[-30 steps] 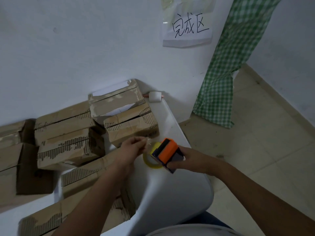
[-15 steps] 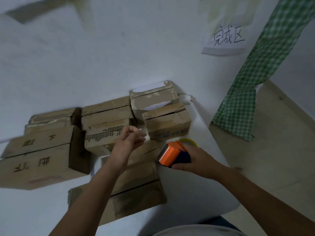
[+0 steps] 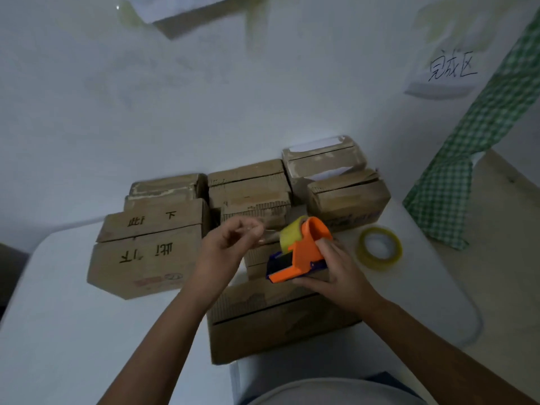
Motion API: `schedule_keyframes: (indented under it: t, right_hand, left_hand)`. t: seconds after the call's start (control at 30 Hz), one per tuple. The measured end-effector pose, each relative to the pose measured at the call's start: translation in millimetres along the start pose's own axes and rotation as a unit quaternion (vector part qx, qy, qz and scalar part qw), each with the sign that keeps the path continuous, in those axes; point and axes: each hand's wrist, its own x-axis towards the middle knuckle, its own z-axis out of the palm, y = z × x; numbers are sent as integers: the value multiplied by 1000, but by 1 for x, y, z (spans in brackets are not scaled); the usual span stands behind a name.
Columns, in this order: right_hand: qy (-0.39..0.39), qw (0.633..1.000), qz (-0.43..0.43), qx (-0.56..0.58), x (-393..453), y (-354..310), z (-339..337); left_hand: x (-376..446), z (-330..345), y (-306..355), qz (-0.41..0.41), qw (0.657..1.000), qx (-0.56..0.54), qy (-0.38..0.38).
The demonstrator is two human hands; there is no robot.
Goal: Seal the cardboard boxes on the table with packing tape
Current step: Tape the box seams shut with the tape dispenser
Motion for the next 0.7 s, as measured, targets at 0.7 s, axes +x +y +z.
schedule_keyframes:
  t: [0.7]
  right_hand:
    - [-51,997,41,46,9,-22,46]
  left_hand:
    - [-25,-20,1,40,998,-54,-8]
